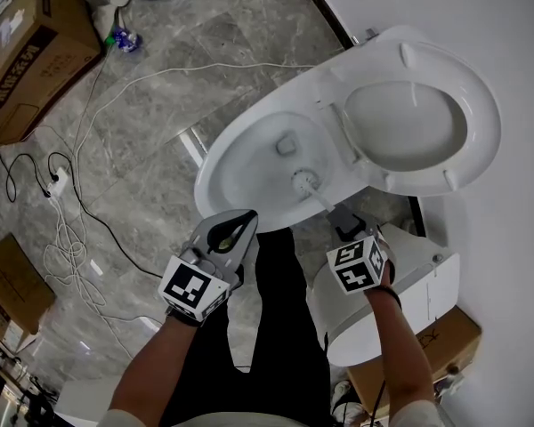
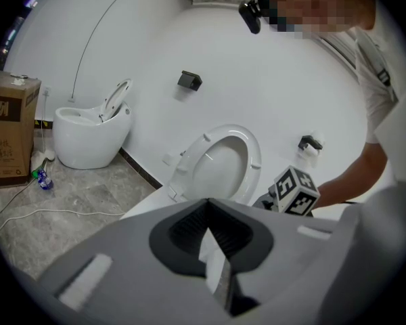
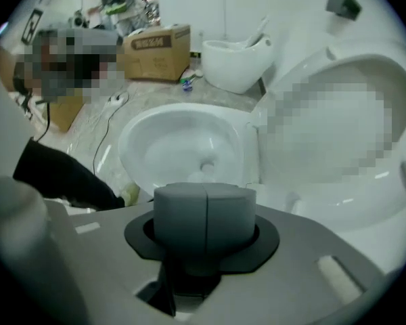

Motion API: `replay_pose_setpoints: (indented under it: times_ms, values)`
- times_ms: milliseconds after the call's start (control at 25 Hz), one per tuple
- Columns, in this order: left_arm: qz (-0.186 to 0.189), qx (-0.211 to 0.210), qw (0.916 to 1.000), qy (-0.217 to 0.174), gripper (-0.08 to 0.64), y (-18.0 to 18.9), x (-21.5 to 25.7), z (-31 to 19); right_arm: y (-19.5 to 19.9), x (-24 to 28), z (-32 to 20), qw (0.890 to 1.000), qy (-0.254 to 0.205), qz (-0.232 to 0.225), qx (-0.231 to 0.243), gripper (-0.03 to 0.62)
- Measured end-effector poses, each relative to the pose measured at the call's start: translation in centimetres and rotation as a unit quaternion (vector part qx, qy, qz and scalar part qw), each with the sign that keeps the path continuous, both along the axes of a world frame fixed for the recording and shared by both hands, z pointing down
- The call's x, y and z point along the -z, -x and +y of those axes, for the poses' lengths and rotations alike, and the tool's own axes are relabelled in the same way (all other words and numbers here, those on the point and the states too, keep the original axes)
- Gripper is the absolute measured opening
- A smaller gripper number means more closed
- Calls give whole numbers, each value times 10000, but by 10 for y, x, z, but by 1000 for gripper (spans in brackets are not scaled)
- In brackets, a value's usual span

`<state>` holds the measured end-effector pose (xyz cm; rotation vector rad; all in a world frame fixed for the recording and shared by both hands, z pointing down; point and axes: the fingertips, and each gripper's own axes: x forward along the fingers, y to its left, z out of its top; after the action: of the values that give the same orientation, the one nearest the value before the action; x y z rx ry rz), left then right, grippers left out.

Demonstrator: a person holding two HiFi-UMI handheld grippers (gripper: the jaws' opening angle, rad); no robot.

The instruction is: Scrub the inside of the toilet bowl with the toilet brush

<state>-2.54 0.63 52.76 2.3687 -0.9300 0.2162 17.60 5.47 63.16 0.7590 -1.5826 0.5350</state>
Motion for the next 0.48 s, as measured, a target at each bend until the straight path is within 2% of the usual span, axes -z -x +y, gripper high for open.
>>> replay_pose_setpoints:
  times_ms: [120, 360, 480]
  values:
    - [-21, -4, 10000, 24, 5, 2, 0, 3, 26, -2, 7, 9975, -167, -472, -499, 164]
    - [-80, -54, 9999, 51, 5, 5, -7, 6, 91, -38, 27, 9982, -279, -434, -299, 164]
    - [-146, -54, 9999, 73, 5, 10, -14, 8, 118, -55, 32, 9975, -282, -558, -340, 164]
